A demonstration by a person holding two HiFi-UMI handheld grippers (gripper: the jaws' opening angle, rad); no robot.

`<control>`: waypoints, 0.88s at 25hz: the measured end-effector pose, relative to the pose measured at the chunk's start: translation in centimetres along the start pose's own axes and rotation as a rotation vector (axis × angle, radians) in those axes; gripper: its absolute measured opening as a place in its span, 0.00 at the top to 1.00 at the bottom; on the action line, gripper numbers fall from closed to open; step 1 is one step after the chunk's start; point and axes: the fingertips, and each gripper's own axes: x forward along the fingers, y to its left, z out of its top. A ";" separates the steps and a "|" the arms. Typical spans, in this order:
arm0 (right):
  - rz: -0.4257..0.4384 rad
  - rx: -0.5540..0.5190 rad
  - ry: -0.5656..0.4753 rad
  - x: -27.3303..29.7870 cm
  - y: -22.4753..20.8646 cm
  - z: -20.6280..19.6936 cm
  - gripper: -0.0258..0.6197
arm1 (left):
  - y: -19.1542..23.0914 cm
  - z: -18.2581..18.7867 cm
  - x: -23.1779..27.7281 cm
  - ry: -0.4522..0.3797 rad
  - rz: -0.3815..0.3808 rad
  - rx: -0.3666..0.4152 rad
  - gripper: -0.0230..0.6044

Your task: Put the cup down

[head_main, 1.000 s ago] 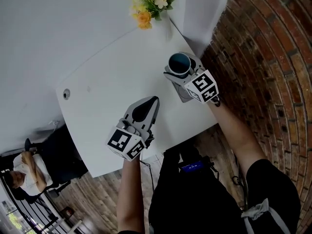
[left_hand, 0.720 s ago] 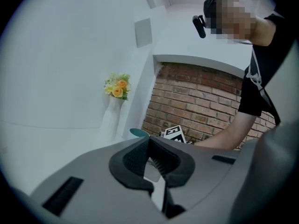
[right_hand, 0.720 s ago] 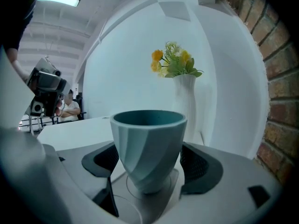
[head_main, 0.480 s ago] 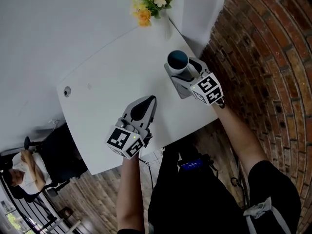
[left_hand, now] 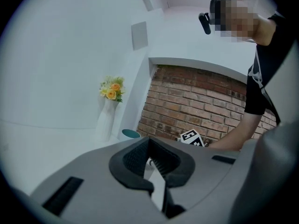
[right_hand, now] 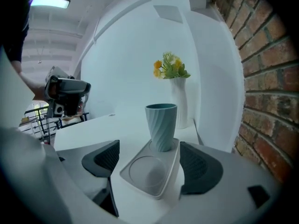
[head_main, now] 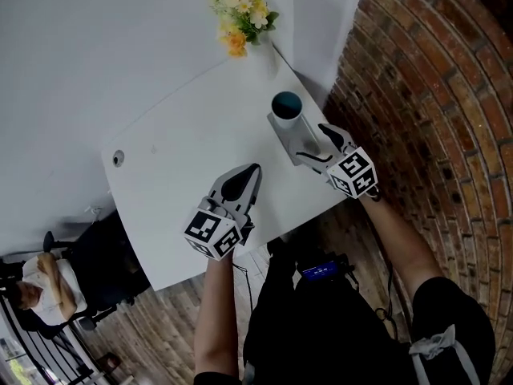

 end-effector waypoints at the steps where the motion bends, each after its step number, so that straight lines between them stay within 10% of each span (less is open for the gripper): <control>1: 0.015 0.009 -0.007 -0.8 0.8 0.4 0.31 | -0.4 0.1 -0.1 0.001 -0.005 0.000 0.95; 22: 0.199 0.114 -0.265 -13.1 10.4 15.7 0.48 | -9.0 6.7 -4.7 -0.039 -0.170 0.157 0.95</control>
